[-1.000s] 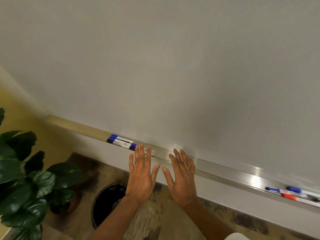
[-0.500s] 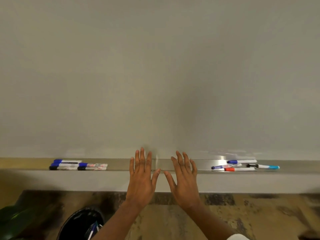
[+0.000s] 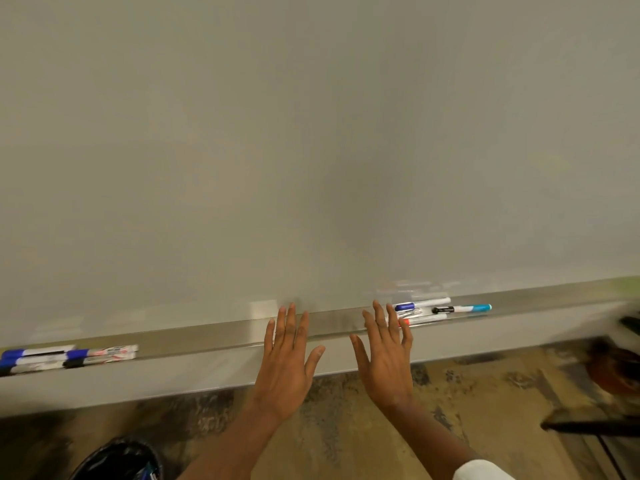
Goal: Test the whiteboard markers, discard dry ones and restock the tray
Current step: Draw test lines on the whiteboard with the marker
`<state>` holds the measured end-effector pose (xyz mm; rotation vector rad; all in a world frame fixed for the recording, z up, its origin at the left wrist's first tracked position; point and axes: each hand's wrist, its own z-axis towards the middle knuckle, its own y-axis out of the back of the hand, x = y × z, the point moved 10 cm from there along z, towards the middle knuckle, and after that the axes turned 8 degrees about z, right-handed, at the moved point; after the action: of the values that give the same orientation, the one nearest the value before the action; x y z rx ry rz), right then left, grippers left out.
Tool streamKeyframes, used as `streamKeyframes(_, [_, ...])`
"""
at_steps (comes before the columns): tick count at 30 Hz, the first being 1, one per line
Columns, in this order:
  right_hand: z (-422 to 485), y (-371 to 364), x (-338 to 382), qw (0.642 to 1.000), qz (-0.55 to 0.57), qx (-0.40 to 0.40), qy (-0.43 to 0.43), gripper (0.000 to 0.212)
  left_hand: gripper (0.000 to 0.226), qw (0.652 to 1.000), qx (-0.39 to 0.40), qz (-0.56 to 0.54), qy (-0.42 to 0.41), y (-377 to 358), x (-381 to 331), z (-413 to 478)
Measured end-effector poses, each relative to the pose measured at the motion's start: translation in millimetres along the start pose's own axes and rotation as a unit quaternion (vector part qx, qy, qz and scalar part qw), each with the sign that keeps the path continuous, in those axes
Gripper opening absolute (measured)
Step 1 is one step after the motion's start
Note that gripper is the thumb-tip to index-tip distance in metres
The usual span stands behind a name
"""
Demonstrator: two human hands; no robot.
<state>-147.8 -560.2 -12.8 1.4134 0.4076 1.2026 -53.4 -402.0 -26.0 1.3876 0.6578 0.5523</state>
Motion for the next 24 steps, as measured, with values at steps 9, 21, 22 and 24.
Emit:
streamKeyframes(9, [22, -20, -61, 0.998, -0.044, 0.043, -0.019, 0.043, 0.071, 0.999, 0.034, -0.012, -0.003, -43, -32, 18])
streamKeyframes(21, [57, -45, -85, 0.997, -0.042, 0.072, 0.002, 0.046, 0.071, 0.998, 0.051, -0.036, 0.001, -66, -45, 34])
streamKeyframes(22, [59, -45, -85, 0.997, -0.040, 0.069, 0.004, 0.045, 0.070, 0.998, 0.045, -0.037, 0.002, -66, -45, 35])
streamKeyframes(24, [64, -45, -84, 0.998, -0.031, 0.059, 0.014, 0.042, 0.069, 0.999, 0.040, -0.036, 0.002, -68, -44, 37])
